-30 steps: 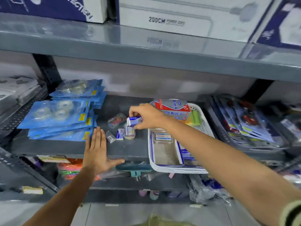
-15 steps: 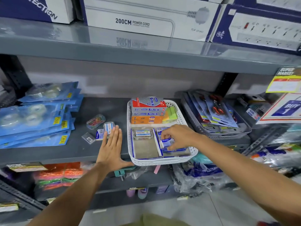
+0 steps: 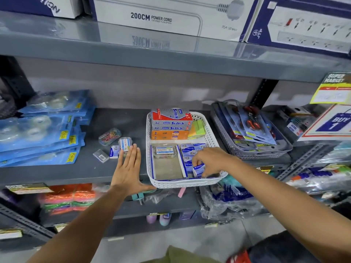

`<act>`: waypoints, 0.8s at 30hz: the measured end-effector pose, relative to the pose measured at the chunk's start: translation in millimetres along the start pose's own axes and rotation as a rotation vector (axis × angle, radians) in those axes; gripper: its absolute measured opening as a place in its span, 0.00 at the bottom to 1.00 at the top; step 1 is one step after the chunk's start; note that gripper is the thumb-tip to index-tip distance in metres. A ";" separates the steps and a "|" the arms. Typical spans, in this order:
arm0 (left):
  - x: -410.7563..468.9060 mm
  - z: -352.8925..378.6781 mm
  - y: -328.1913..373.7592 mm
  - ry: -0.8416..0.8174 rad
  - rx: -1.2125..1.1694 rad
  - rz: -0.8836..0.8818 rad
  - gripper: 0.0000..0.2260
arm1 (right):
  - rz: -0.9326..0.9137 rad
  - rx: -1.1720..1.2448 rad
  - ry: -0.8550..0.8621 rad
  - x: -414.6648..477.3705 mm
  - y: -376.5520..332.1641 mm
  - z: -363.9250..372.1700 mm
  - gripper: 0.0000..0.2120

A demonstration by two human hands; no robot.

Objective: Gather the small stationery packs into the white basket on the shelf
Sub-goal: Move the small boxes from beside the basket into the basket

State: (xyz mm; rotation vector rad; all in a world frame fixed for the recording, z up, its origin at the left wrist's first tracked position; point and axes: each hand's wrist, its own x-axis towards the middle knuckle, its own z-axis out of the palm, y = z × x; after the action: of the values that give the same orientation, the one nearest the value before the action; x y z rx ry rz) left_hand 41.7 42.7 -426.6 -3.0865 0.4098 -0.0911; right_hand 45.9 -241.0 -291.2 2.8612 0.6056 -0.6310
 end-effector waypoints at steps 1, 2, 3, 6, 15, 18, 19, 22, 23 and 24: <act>-0.1 -0.1 -0.1 0.001 -0.003 -0.003 0.65 | -0.004 0.004 -0.021 0.3 0.2 -1.1 0.23; 0.2 -0.4 -0.1 0.001 -0.005 -0.005 0.64 | -0.006 0.012 -0.041 0.7 0.9 -1.6 0.23; 0.5 -1.0 0.3 0.001 -0.006 -0.009 0.64 | -0.008 0.024 -0.056 1.0 1.6 -1.9 0.23; 1.4 -1.7 1.6 -0.004 -0.002 -0.021 0.64 | -0.003 0.043 -0.070 2.0 1.4 -1.1 0.23; 0.3 -1.5 1.9 0.019 -0.018 -0.004 0.63 | -0.032 -0.051 0.018 2.7 -4.5 5.5 0.23; -0.1 -0.8 1.2 0.011 -0.019 0.001 0.62 | -0.038 -0.028 0.028 2.5 -2.6 7.7 0.22; 0.1 -0.5 1.1 0.012 -0.016 0.002 0.62 | -0.034 -0.010 0.030 2.3 -1.5 7.7 0.22; 0.2 -0.2 1.0 0.012 -0.016 0.007 0.62 | -0.003 0.061 0.018 -0.1 3.0 6.4 0.27; 0.1 -0.1 0.7 0.007 -0.019 0.008 0.62 | 0.015 0.102 0.021 -1.8 5.1 5.2 0.29; 0.1 0.1 0.4 0.003 -0.022 0.010 0.62 | 0.045 0.153 0.032 -3.7 7.3 4.5 0.30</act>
State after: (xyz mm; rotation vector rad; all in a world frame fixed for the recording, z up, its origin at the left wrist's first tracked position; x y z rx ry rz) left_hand 41.8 42.3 -426.8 -3.1063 0.4293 -0.0912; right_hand 44.2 -249.9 -293.2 3.0225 0.5170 -0.6521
